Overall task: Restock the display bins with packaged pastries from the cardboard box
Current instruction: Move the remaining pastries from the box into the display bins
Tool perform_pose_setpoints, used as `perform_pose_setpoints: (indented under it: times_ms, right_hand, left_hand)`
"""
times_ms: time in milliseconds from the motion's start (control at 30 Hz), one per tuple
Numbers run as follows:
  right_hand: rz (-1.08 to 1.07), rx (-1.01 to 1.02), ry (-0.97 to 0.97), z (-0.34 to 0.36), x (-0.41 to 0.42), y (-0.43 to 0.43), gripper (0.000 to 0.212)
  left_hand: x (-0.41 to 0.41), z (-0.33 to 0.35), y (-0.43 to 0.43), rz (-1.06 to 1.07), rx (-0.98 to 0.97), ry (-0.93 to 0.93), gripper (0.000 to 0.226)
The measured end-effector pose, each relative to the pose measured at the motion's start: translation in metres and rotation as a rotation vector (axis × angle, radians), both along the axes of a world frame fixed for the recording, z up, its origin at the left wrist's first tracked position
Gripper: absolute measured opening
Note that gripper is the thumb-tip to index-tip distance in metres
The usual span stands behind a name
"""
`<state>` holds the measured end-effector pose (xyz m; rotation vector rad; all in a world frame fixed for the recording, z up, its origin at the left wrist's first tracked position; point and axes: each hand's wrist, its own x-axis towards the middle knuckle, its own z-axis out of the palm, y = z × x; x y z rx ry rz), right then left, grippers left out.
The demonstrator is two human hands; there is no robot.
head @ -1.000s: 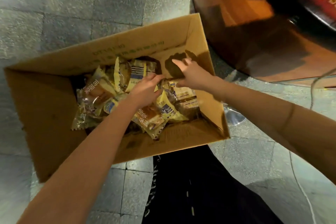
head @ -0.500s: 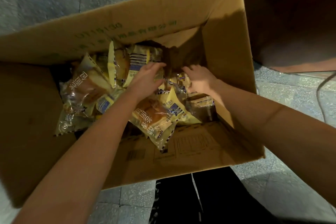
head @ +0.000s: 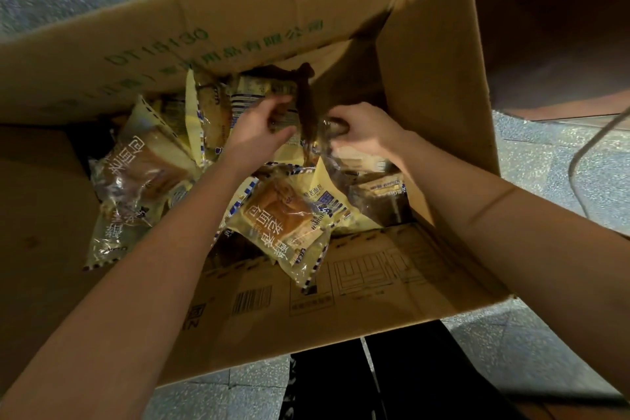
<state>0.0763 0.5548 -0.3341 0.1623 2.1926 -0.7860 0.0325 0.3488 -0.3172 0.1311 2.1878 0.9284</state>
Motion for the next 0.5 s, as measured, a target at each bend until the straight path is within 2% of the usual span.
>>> perform_pose_setpoints:
  times_ms: [133, 267, 400, 500]
  right_hand:
    - [-0.256, -0.005, 0.247, 0.026, -0.010, 0.003, 0.062]
    - [-0.329, 0.024, 0.418, 0.043, -0.004, 0.005, 0.064]
    - [-0.472, -0.016, 0.560, 0.054, 0.002, 0.008, 0.049]
    - [-0.512, -0.006, 0.620, 0.068, 0.001, 0.012, 0.049]
  left_hand:
    - [-0.008, 0.005, -0.004, 0.075, 0.024, 0.032, 0.049]
    - [-0.008, 0.007, -0.001, 0.209, 0.071, 0.036, 0.044]
    - [0.004, 0.001, 0.001, 0.061, 0.059, 0.031, 0.036]
    - [0.006, -0.002, 0.007, -0.146, 0.028, 0.065, 0.036]
